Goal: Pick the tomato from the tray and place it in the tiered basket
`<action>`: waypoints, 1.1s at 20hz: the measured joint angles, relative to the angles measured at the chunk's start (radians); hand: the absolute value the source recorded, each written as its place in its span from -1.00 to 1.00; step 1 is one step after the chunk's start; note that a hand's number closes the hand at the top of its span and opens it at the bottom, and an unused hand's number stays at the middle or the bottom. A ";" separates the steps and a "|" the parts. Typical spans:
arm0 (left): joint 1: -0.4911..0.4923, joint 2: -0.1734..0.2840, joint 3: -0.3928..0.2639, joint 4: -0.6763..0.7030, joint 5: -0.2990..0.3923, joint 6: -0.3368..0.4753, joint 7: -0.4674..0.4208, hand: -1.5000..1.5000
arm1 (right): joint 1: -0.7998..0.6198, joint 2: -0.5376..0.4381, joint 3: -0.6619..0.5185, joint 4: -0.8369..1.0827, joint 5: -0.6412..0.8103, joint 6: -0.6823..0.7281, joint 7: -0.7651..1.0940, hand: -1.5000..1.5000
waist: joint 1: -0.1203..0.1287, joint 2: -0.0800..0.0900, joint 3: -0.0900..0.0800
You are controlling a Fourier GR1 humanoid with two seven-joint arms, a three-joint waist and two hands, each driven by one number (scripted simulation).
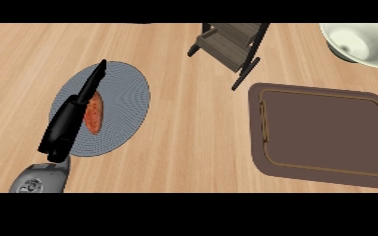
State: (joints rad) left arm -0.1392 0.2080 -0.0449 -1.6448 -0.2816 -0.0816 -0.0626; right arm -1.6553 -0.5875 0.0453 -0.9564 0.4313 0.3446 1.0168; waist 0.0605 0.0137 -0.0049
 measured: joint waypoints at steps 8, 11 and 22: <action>-0.007 -0.010 -0.012 -0.005 -0.006 -0.003 0.003 0.00 | -0.084 0.142 -0.028 0.306 0.089 -0.210 -0.060 1.00 | 0.013 0.009 0.001; -0.010 -0.015 -0.014 -0.001 -0.008 -0.001 0.001 0.00 | -0.075 0.171 -0.071 0.376 0.087 -0.321 -0.107 -1.00 | 0.019 0.014 0.001; -0.018 -0.016 -0.012 0.008 -0.014 -0.002 -0.005 0.00 | -0.063 0.243 -0.198 0.495 0.057 -0.695 -0.353 -1.00 | 0.022 0.018 0.002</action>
State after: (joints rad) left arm -0.1574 0.1916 -0.0574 -1.6369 -0.2957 -0.0839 -0.0671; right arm -1.7182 -0.3443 -0.1524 -0.4611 0.4879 -0.3501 0.6639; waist 0.0823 0.0315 -0.0025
